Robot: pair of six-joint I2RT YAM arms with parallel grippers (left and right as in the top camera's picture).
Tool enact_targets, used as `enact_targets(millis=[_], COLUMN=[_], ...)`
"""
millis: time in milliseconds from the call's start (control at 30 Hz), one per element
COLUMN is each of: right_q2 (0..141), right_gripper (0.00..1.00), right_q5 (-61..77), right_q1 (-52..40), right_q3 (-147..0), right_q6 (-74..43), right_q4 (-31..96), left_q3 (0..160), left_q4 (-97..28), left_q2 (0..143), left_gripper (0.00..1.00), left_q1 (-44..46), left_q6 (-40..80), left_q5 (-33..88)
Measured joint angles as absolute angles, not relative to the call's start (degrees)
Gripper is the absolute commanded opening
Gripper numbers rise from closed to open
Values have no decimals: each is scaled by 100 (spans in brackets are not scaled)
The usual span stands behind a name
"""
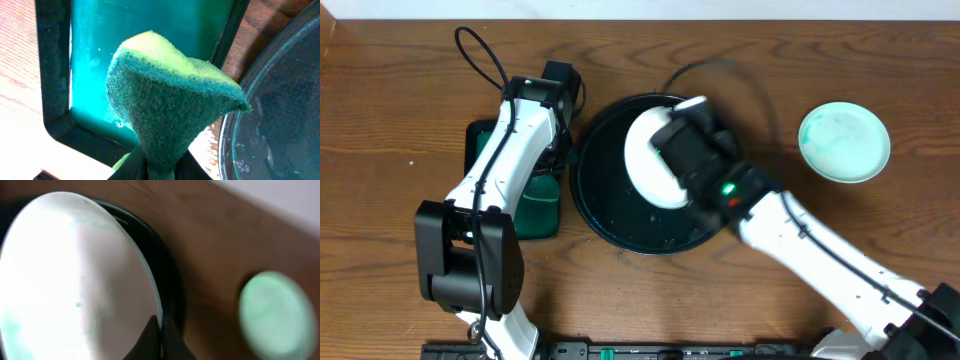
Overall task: Clean dirty plates on tray and stack at the side
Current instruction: 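Tilt and lift the scrubbed plate off the black tray with right gripper, then place the plate onto the stack right of the tray, release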
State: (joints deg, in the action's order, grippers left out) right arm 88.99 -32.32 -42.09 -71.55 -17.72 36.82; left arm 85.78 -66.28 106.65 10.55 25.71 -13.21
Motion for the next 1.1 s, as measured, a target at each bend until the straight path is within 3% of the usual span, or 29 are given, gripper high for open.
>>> enact_targets(millis=[267,667,833,1100], right_q2=[8899,8899,9039,10009], right_gripper=[1,1,1,1], right_q5=[-1378,-150,-67,10], right_q1=[-2220,1385,2182,2340], right_q3=[-7157,-7157,-7155,-7155], right_q6=[-3190,-3391,-3253,-3194], right_q4=[3798,4416,4447,4136], left_q3=[8578,8573,8573,8573], left_q4=[-6626,-6622,-6604,-6571], left_q2=[10665,10665,10665,10665], left_gripper=[17,17,17,16], left_q1=[1055,1055,1055,1055], left_q6=[2571,2571,2571,2571], left_q5=[-1321,-1323,-1323,-1323])
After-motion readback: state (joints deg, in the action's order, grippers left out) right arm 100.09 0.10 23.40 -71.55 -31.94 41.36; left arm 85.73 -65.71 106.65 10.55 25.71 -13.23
